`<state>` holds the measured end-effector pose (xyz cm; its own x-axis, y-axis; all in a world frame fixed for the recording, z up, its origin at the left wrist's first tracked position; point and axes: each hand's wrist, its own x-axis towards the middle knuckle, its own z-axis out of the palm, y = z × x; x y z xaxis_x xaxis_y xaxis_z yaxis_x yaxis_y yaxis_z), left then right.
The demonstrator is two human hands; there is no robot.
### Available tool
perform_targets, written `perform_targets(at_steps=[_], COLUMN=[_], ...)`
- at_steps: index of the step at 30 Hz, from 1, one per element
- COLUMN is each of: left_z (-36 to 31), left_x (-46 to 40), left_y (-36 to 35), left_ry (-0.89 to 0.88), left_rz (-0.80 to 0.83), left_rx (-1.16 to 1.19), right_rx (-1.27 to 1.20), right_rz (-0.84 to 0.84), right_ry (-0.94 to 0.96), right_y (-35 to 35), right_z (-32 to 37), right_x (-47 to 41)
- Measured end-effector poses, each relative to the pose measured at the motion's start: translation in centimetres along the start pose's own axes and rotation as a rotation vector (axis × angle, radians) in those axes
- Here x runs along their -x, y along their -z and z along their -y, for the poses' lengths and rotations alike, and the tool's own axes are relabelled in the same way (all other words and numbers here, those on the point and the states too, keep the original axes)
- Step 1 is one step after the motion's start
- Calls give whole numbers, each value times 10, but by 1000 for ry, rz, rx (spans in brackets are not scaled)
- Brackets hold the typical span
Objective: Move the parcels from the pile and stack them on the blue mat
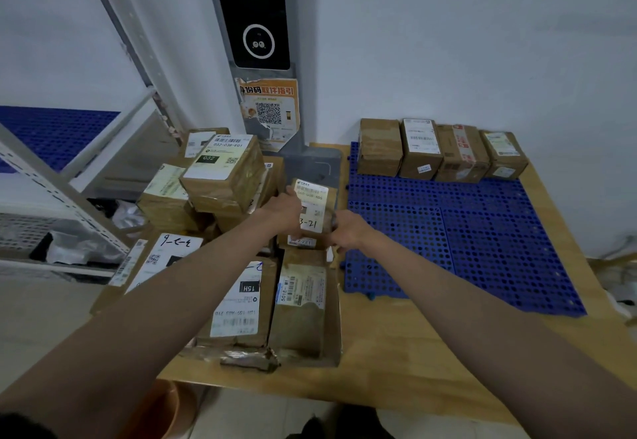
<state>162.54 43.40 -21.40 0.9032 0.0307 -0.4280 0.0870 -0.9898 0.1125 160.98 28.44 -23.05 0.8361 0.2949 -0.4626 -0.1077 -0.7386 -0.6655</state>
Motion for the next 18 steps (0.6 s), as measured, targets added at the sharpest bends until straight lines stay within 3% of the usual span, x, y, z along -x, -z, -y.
perform_targets(at_steps=[8,18], left_z=[-18,-90], left_x=[13,30], left_y=[19,20], left_ry=[-151,-331], left_rz=[-102,-74], left_rx=[-10,-74], right_rx=[32,55], right_rz=[-146,-227], right_ry=[-49,-164], right_y=[23,62], right_z=[0,-38], right_x=[26,79])
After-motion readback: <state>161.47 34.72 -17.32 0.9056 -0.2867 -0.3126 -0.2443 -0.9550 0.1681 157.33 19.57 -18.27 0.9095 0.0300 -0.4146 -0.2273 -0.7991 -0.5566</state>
